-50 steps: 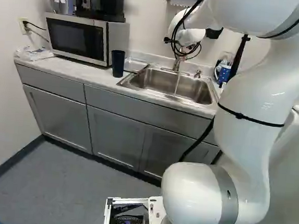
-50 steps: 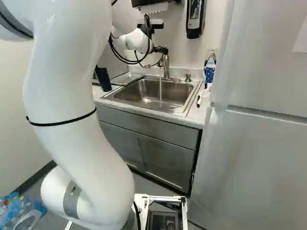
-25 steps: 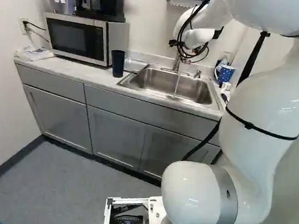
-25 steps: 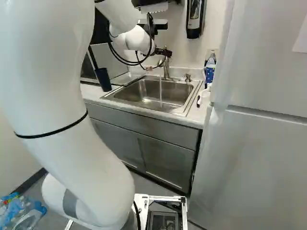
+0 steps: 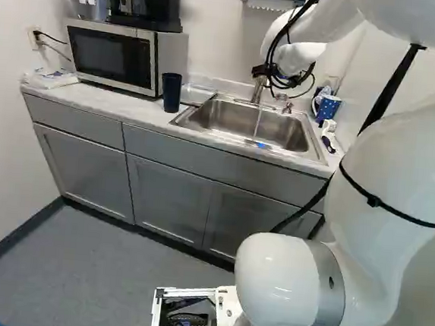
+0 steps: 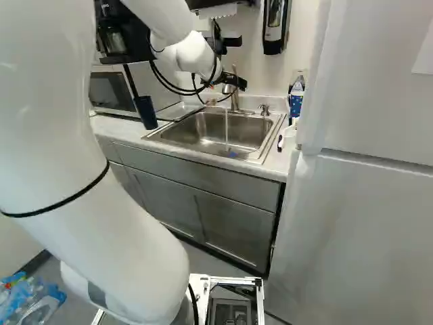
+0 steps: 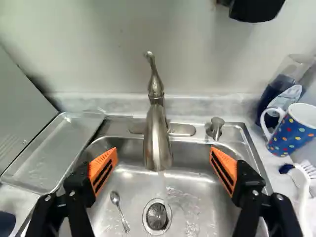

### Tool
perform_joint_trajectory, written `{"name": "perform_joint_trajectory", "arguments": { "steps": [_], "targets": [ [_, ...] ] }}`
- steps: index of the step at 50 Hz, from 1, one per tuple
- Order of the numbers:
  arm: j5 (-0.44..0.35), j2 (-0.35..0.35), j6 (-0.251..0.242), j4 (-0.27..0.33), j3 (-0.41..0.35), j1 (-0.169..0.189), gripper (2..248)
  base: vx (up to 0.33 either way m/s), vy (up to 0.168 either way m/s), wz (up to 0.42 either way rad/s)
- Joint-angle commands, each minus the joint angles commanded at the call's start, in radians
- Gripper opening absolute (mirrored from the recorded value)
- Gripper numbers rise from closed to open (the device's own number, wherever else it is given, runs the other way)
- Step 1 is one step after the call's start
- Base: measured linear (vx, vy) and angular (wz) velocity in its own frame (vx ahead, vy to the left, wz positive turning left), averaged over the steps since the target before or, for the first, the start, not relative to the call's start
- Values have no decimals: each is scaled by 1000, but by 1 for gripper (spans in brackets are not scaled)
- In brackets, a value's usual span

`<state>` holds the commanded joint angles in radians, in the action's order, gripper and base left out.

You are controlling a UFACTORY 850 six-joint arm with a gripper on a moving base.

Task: Rinse the cup and place it in the tray

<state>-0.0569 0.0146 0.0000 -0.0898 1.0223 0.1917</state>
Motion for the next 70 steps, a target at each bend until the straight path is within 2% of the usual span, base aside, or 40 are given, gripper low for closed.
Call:
{"name": "perform_joint_trajectory", "arguments": {
  "steps": [22,38,62,70],
  "targets": [
    [151,82,0,0,-80,16,247,0,0,0],
    [257,111,0,0,-107,19,247,0,0,0],
    [260,111,0,0,-108,18,247,0,0,0],
    [260,116,0,0,-112,3,247,0,0,0]
  ]
}}
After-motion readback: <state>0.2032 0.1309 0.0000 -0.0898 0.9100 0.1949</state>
